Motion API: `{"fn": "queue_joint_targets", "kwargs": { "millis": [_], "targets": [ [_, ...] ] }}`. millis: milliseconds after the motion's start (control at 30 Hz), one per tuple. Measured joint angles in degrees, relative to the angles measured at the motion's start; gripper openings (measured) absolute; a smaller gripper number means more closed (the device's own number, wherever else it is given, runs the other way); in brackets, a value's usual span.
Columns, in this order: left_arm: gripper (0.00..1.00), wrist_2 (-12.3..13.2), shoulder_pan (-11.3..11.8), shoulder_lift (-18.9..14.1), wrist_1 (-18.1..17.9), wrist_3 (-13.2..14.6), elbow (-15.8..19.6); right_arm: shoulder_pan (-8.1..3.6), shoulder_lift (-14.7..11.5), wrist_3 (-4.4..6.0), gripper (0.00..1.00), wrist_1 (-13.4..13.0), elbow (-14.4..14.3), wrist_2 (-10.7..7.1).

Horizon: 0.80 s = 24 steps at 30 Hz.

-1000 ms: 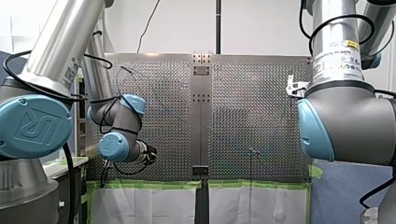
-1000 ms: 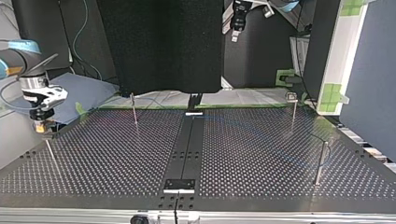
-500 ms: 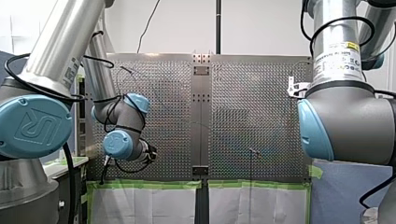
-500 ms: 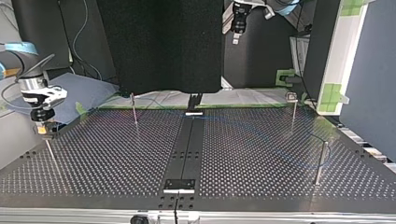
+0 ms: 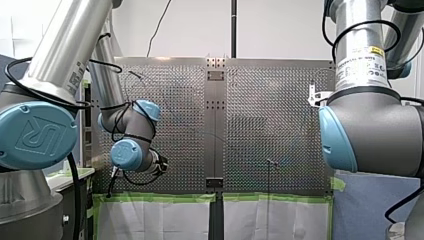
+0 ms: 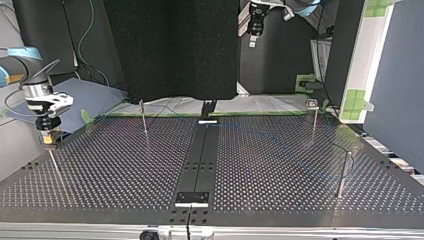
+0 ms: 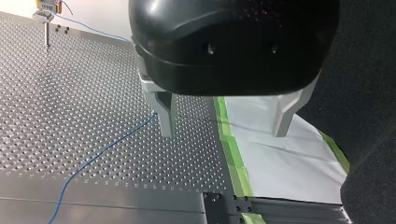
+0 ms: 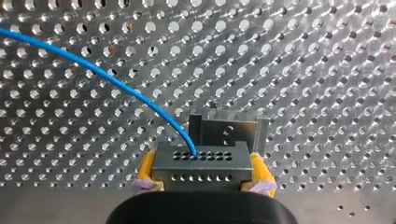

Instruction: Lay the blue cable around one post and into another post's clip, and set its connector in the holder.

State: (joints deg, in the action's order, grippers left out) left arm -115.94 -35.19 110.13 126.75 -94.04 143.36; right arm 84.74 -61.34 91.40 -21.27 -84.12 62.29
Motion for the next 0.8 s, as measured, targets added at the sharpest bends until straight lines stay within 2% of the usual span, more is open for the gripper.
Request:
{"fn": "queue_joint_targets", "kwargs": {
  "millis": [200, 600, 800],
  "targets": [
    [1.00, 0.0, 0.0, 0.0, 0.0, 0.0, 0.0, 0.16, 0.1, 1.20, 0.00, -1.1, 0.1, -0.83],
    [1.00, 0.0, 0.0, 0.0, 0.0, 0.0, 0.0, 0.38, 0.3, 2.46, 0.00, -1.9, 0.4, -0.94],
    [1.00, 0.0, 0.0, 0.0, 0.0, 0.0, -0.1, 0.53, 0.5, 3.69, 0.00, -2.6, 0.4, -0.83]
  ]
}}
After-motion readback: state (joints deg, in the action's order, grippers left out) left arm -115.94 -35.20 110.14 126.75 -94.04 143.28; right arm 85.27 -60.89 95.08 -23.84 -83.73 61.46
